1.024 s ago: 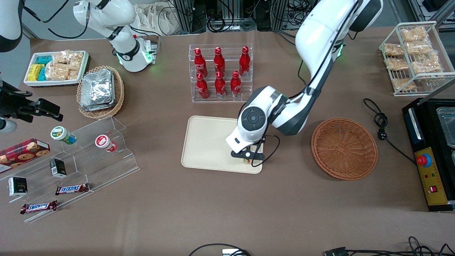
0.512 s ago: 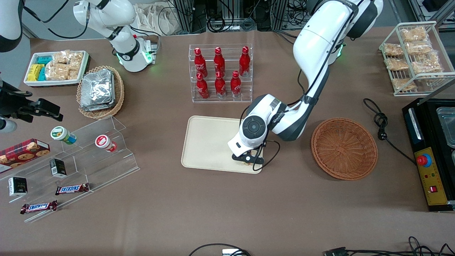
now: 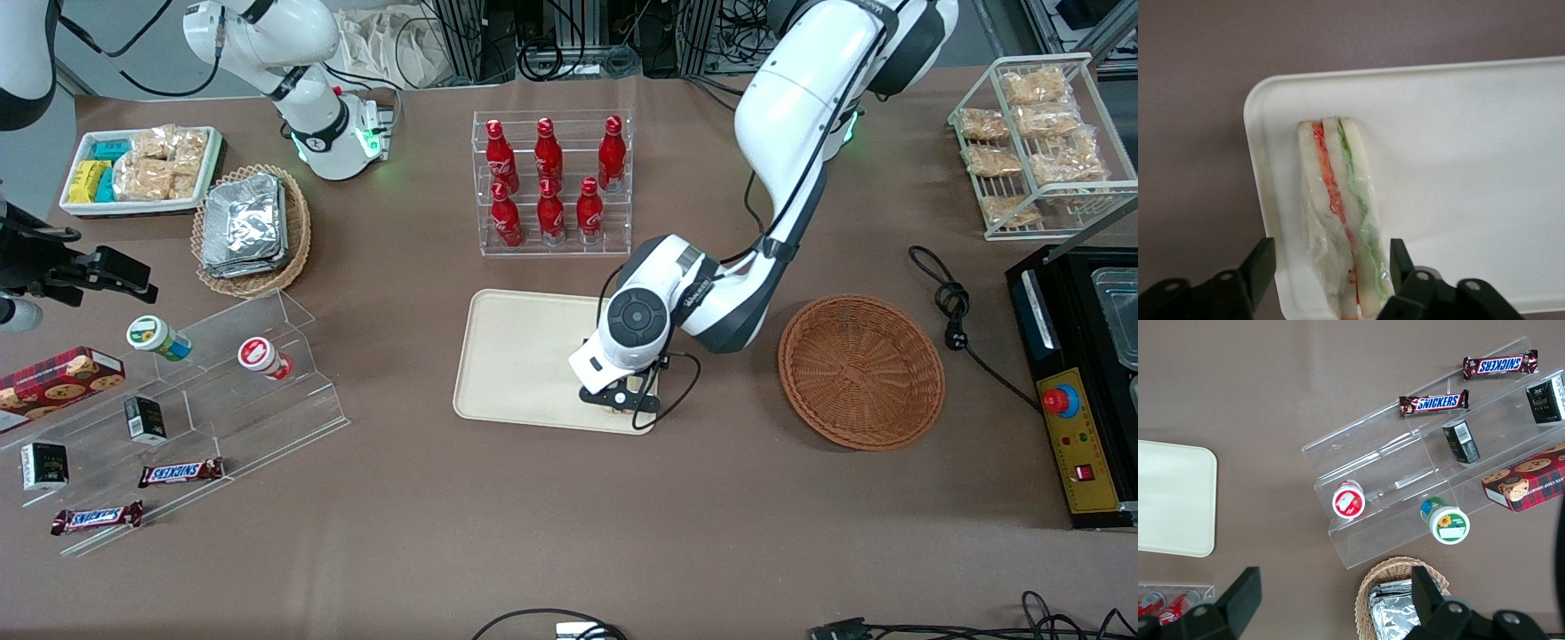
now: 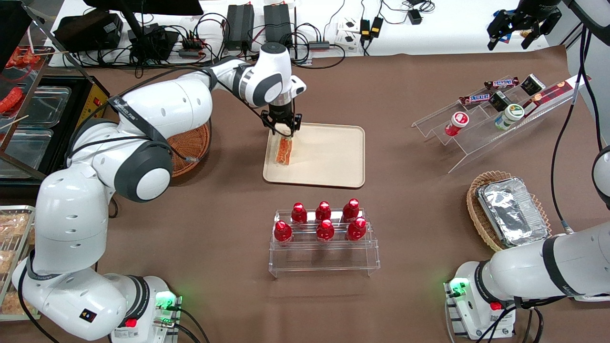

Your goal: Place sandwich from basket to tray

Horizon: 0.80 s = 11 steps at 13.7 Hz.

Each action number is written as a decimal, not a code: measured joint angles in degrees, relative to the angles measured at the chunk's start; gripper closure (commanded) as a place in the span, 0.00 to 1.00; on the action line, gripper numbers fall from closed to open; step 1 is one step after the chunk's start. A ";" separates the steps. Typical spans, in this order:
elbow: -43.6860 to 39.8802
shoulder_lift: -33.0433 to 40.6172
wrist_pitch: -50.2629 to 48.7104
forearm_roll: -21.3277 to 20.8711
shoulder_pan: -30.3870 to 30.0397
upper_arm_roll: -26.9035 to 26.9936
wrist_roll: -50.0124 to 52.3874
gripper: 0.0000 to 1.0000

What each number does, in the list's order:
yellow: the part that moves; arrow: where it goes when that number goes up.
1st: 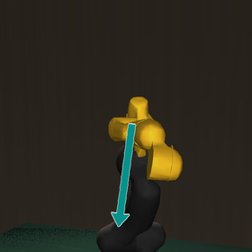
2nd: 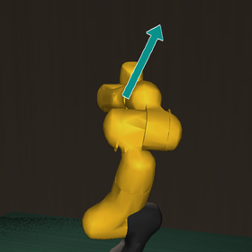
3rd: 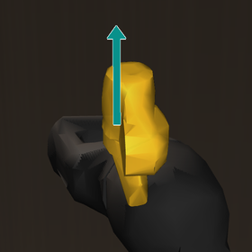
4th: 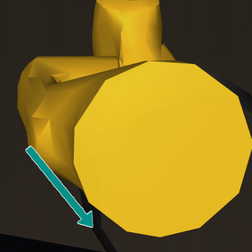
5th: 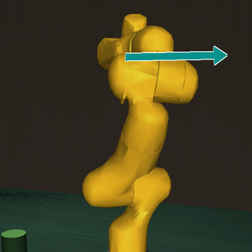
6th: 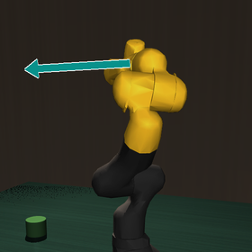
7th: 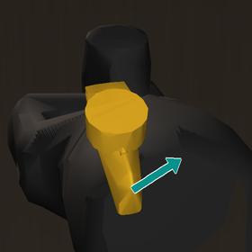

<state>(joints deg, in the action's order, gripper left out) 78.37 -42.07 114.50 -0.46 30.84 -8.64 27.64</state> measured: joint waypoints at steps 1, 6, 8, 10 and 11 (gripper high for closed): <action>-0.10 1.43 -1.93 0.00 -0.19 0.16 0.04 0.00; 10.08 13.45 -8.35 -0.20 -5.92 0.60 -0.80 0.00; 19.38 21.31 -8.16 -0.33 -7.93 0.68 -2.88 0.00; 26.61 28.96 -8.83 -0.38 -11.63 0.89 -6.41 0.00; 28.16 31.88 -11.09 -0.40 -14.44 1.09 -7.31 0.00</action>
<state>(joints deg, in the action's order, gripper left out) 106.53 -10.20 103.41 -0.86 16.39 -7.55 20.33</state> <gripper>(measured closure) 0.000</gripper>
